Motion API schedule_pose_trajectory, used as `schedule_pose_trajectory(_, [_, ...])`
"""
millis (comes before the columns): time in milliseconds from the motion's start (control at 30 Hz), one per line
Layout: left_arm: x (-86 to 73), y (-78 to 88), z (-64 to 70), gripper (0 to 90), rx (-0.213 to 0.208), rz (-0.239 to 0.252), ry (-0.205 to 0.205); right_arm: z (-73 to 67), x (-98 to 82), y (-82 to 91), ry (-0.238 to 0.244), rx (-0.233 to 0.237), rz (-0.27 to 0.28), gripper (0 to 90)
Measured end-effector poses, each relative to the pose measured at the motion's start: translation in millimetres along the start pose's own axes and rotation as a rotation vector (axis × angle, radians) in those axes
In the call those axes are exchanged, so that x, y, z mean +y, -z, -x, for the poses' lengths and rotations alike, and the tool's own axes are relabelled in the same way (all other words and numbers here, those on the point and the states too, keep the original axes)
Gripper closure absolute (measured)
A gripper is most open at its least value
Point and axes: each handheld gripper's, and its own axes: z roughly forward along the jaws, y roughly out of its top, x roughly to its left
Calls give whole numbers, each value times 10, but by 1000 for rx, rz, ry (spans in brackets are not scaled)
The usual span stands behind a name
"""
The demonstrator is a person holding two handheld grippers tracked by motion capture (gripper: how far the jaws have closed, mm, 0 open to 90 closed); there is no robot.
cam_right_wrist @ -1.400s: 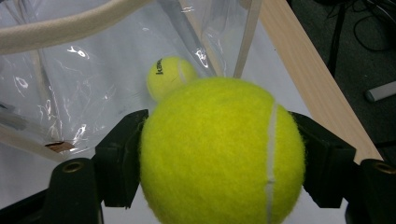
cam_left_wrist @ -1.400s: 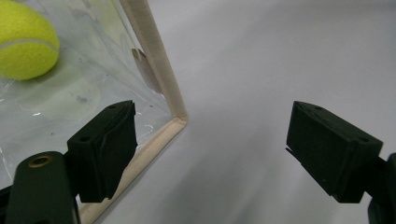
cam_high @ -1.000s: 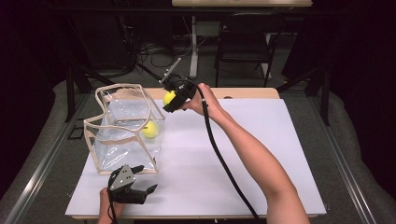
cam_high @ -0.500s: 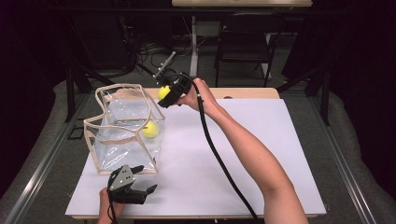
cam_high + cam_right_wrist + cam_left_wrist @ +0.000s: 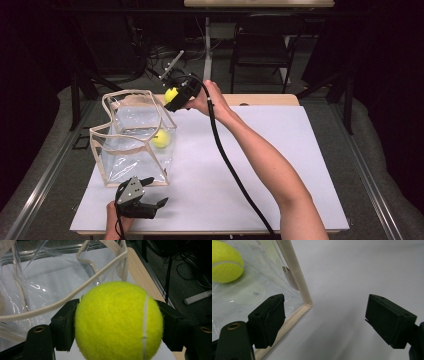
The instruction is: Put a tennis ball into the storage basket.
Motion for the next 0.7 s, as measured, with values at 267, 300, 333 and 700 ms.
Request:
schedule_pose_trajectory(267, [-1,9,-5,162,0,2,2,-1,54,6,-5,-5,10,262])
schedule_pose_trajectory(300, [0,9,0,162,-1,3,4,-9,62,7,-1,-8,11,262])
schedule_pose_trajectory(333, [0,8,1,162,1,6,2,-15,77,4,3,-6,10,262])
schedule_pose_trajectory(700, [-4,8,-5,162,-2,6,5,-88,215,27,22,-9,39,262])
